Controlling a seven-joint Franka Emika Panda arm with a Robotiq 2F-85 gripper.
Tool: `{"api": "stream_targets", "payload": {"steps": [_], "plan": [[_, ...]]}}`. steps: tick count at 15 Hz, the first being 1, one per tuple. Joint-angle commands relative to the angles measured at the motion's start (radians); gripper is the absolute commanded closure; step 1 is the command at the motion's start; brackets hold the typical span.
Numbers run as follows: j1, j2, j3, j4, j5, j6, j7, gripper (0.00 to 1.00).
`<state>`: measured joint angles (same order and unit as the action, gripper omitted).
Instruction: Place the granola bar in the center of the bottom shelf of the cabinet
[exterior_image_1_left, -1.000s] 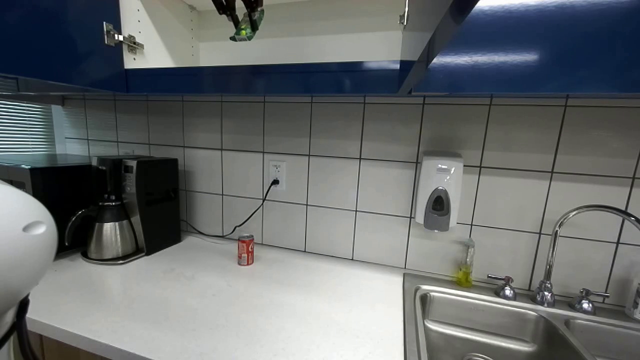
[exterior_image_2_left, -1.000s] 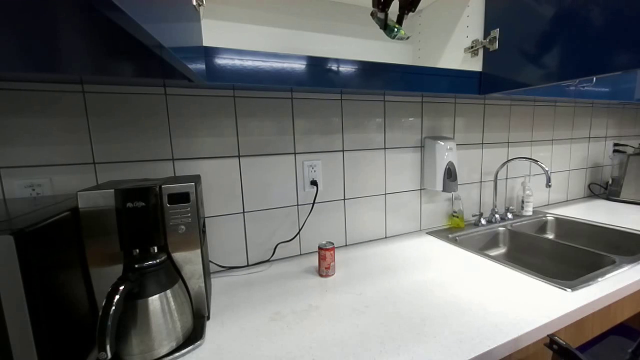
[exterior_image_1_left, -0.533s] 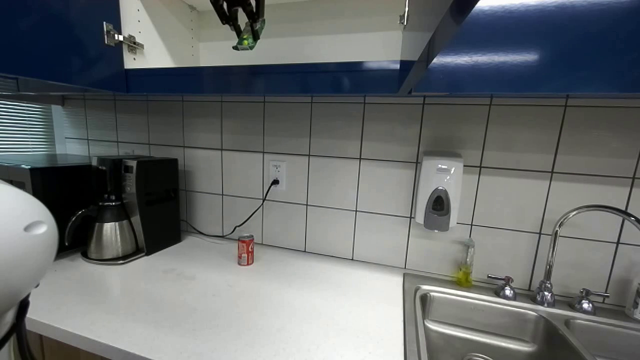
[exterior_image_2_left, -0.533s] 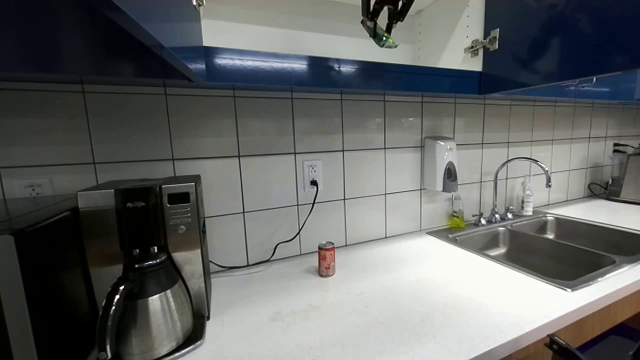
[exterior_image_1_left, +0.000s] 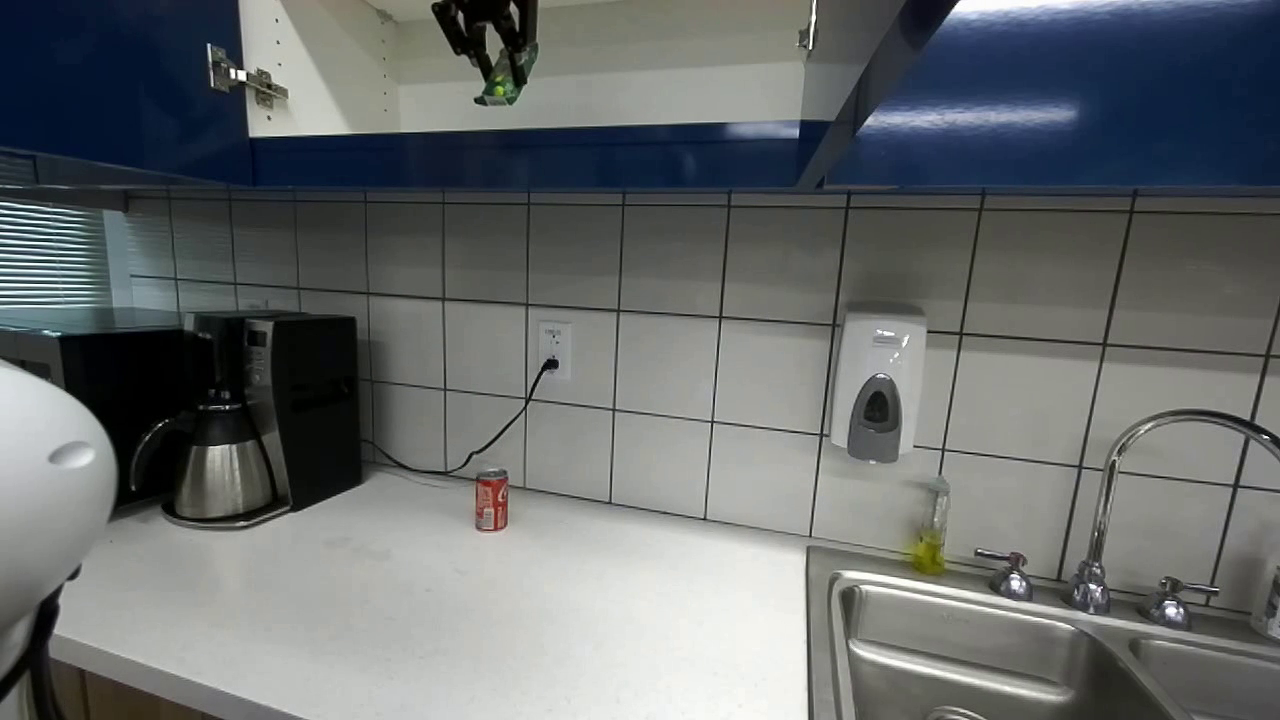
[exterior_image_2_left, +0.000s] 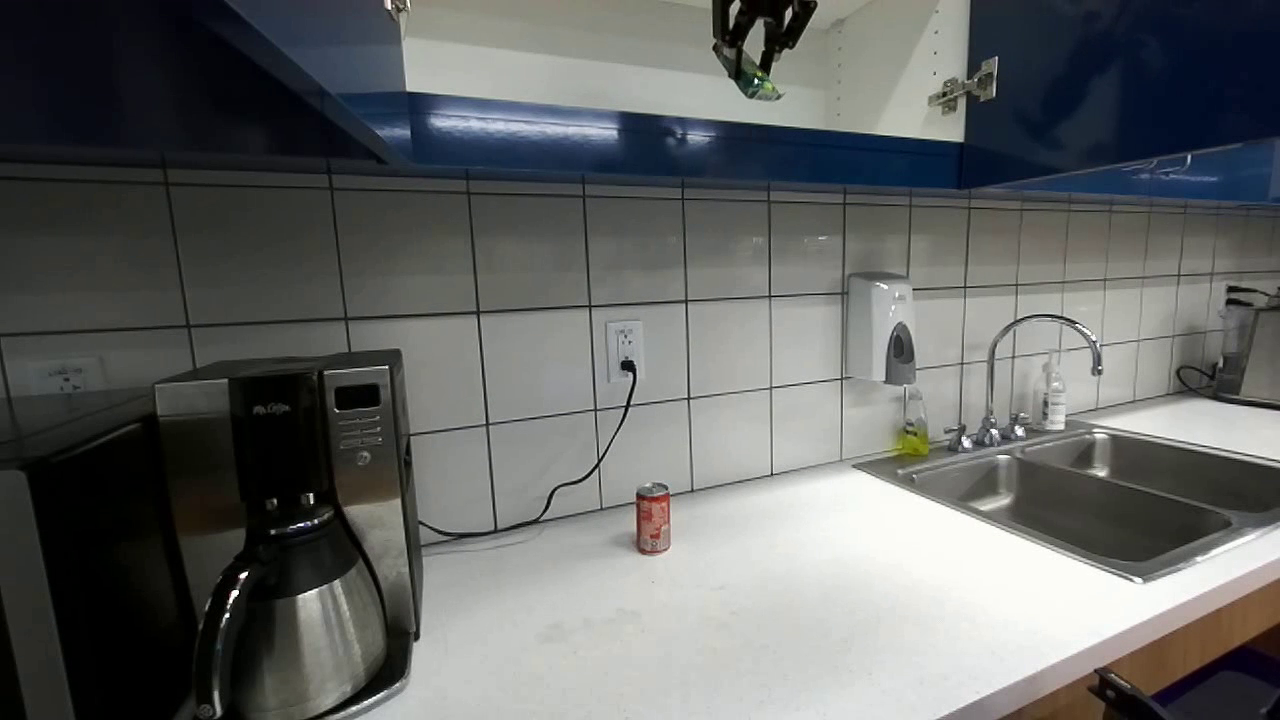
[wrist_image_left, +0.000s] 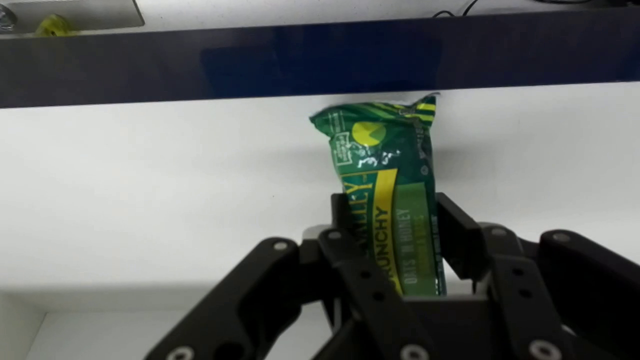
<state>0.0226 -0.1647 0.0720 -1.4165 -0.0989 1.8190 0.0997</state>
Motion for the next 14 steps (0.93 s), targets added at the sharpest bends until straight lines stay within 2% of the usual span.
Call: {"api": "stream_targets", "payload": {"steps": [1, 14], "plan": [[0.002, 0.048, 0.010, 0.056, -0.014, 0.008, 0.038, 0.82], [0.009, 0.133, 0.009, 0.094, -0.033, 0.029, 0.078, 0.82]]}}
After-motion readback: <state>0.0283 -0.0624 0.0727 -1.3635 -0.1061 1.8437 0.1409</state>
